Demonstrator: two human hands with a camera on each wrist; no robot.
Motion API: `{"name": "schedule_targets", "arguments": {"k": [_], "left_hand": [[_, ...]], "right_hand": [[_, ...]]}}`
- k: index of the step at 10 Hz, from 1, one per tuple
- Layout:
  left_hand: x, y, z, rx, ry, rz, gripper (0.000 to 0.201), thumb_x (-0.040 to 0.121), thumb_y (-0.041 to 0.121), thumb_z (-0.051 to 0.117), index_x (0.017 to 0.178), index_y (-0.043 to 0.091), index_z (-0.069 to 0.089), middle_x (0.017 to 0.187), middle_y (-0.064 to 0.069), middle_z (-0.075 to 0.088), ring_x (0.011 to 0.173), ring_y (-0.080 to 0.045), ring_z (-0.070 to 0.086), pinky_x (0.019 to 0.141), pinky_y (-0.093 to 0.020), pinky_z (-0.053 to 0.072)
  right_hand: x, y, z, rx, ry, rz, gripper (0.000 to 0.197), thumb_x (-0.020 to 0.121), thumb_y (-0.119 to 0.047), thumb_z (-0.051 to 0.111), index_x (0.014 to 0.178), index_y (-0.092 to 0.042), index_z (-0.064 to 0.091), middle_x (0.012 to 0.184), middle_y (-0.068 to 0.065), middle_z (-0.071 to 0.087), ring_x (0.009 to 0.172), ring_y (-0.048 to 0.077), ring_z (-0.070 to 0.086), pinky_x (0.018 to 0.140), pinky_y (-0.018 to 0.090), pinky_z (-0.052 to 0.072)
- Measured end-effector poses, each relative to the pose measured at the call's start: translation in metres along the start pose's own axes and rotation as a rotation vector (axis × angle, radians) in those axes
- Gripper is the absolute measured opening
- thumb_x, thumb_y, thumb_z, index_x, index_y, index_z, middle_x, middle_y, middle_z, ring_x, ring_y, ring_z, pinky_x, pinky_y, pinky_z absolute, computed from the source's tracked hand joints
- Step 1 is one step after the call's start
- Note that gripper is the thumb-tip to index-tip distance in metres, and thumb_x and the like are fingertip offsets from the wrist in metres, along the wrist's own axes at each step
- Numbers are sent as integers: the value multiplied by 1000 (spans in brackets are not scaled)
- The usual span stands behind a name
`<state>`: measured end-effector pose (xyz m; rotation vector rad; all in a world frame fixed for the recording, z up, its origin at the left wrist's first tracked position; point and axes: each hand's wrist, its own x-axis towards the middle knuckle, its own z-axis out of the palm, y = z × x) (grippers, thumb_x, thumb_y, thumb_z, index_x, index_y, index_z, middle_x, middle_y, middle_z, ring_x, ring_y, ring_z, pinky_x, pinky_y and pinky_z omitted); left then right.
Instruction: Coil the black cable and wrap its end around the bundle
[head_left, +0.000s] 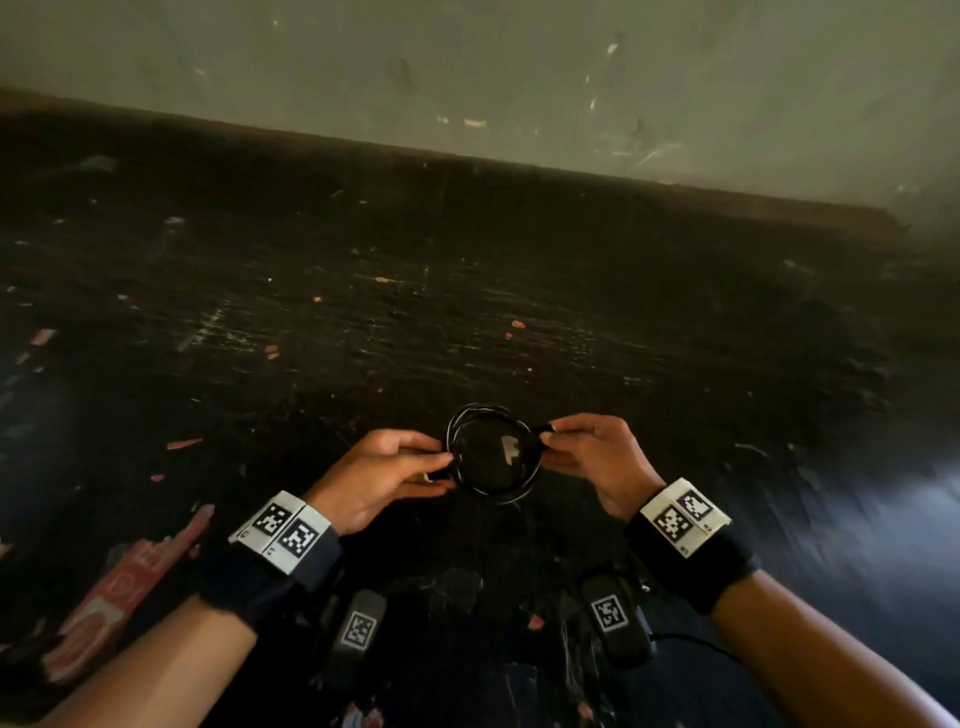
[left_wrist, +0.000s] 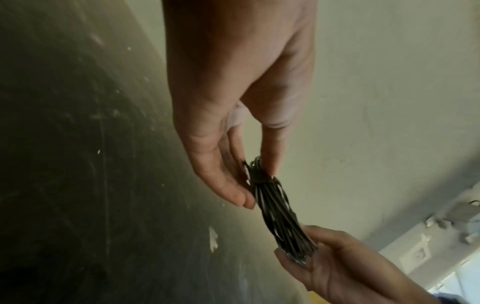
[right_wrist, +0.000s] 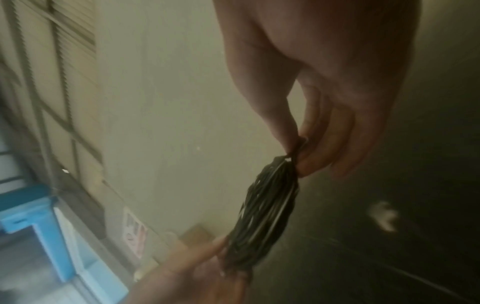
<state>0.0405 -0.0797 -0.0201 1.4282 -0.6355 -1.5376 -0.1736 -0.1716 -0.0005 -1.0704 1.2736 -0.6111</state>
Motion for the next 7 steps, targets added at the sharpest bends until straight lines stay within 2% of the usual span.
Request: {"name": "schedule_targets", "arguments": {"k": [1,2,3,4,5,6,7], "left_hand": [[17,-11,7,79,40,15,20,82,-7,62,101,-1,63,88,-14,71,69,-18,73,66,-26,60],[37,-23,11,264,97,12,20,83,-6,62,102,0,64,85,-15,70,63,-15,71,62,-23,59],[52,-34,14,493,182,19,15,81,-3,67,95,2,64,78,-13,68,60,-16,66,57,-22,55],[61,-41,18,618,250,-2,14,78,0,70,89,4,63,73,-10,67,58,-16,65,52,-22,52],[64,-41,20,690,288,-14,15,76,3,73,85,7,62,73,-12,69,53,-16,63,48,-23,51],[61,-39,18,785,313,23,23,72,16,77,87,14,59,82,-9,69,66,-20,67,65,-33,57],[45,-44,5,794,342,45,28,76,25,76,95,20,57,91,-1,63,83,-16,63,67,-27,49]], "right_hand": [[12,20,-9,-84,43,70,10,84,0,64,93,-4,63,87,15,70,72,22,69,69,32,59],[26,36,-18,-196,69,108,13,83,0,65,96,0,62,76,12,67,62,18,65,58,26,56],[37,48,-20,-322,59,162,7,82,-3,67,83,-6,61,70,11,66,51,13,61,46,21,51],[43,57,-20,-367,40,207,20,84,-5,66,71,-12,52,64,7,61,41,11,54,38,20,43],[41,57,-19,-464,44,192,18,84,-10,66,73,-14,53,62,4,59,46,13,51,41,21,41],[36,52,-22,-499,13,187,13,83,-18,68,81,-12,57,65,4,60,48,12,51,43,22,42],[24,56,-35,-453,29,157,20,82,-23,70,92,-8,62,70,5,60,54,13,53,45,21,44]]}}
